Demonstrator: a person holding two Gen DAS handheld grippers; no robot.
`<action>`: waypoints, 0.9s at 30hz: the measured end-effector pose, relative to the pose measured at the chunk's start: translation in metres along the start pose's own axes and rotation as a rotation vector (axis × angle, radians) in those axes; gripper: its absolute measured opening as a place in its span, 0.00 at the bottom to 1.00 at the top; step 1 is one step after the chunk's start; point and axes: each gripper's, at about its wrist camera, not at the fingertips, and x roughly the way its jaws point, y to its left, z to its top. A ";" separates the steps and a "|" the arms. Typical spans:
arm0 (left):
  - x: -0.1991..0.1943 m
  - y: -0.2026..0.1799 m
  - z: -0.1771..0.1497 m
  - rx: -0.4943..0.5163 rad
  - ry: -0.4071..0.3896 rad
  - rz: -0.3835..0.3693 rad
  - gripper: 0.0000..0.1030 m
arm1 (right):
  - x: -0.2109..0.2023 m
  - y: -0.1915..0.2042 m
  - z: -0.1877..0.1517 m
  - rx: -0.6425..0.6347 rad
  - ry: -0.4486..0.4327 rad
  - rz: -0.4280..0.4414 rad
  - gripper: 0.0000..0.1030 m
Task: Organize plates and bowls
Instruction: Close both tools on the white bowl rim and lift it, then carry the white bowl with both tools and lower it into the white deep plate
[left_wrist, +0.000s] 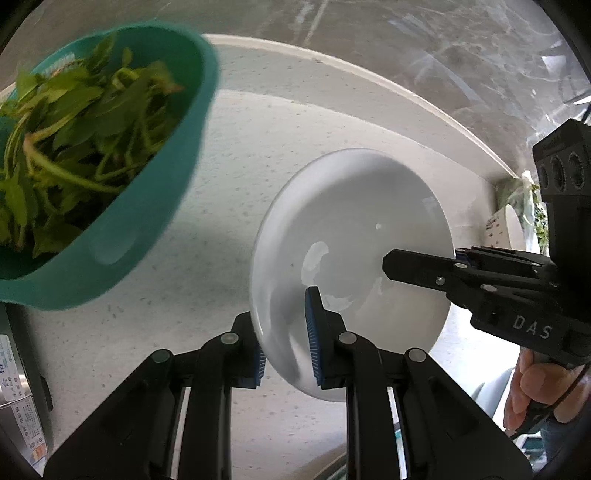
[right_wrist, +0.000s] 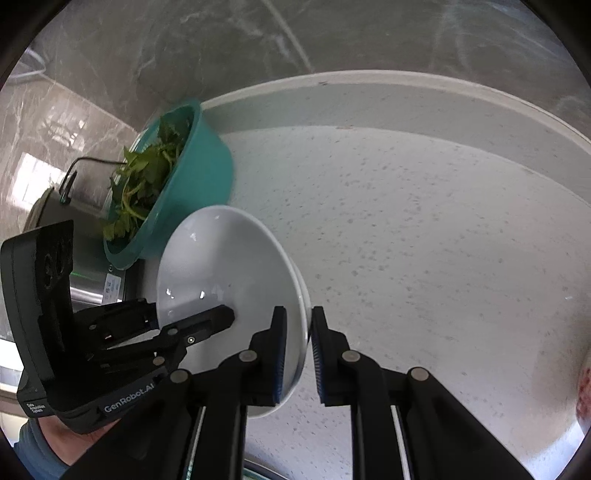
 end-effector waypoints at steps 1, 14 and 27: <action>-0.001 -0.006 0.003 0.010 0.001 -0.004 0.16 | -0.002 -0.001 -0.001 0.007 -0.004 -0.002 0.15; -0.017 -0.097 0.012 0.134 0.014 -0.044 0.16 | -0.064 -0.032 -0.031 0.095 -0.070 -0.007 0.15; -0.041 -0.218 -0.075 0.188 0.079 -0.082 0.16 | -0.151 -0.073 -0.106 0.096 -0.078 0.050 0.15</action>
